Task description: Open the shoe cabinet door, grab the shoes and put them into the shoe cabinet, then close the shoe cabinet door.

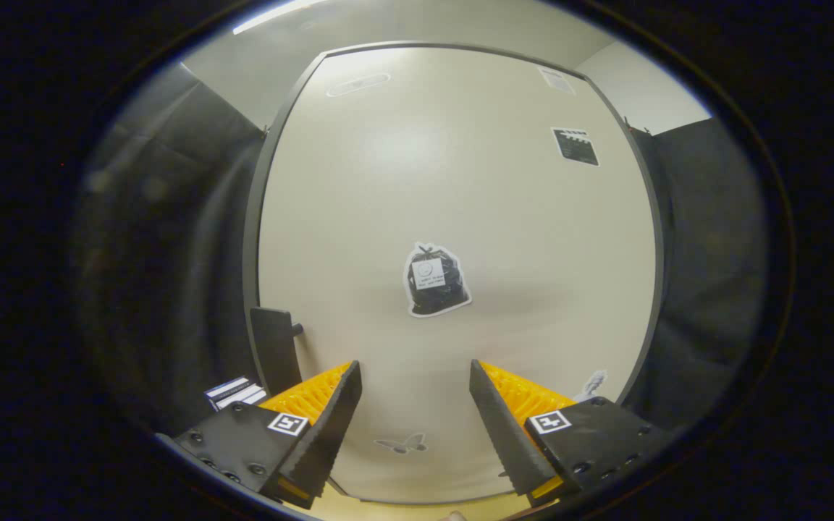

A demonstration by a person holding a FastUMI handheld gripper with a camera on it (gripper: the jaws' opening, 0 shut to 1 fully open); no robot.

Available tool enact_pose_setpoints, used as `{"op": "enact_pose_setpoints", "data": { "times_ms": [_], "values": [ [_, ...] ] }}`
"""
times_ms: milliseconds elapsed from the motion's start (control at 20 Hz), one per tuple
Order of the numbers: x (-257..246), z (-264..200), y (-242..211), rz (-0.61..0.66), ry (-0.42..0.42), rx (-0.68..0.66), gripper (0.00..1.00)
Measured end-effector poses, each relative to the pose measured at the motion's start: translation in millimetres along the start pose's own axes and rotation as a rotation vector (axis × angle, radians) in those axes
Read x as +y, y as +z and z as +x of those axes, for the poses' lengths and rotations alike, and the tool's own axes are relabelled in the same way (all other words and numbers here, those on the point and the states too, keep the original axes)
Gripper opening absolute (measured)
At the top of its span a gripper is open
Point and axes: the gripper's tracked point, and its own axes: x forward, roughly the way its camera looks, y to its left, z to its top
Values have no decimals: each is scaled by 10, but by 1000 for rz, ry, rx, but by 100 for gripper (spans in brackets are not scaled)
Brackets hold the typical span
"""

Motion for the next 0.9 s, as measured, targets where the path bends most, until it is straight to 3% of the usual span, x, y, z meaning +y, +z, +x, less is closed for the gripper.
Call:
{"op": "enact_pose_setpoints", "data": {
  "times_ms": [350, 550, 750, 900],
  "values": [
    [-408, -700, 137, 15, -19, -52, 95],
    [-1032, -1114, 161, 48, -20, -147, 95],
    [-2144, -1439, 8, 95, -32, -218, 95],
    [-3342, -1533, -393, 79, -82, -238, 95]
  ]
}}
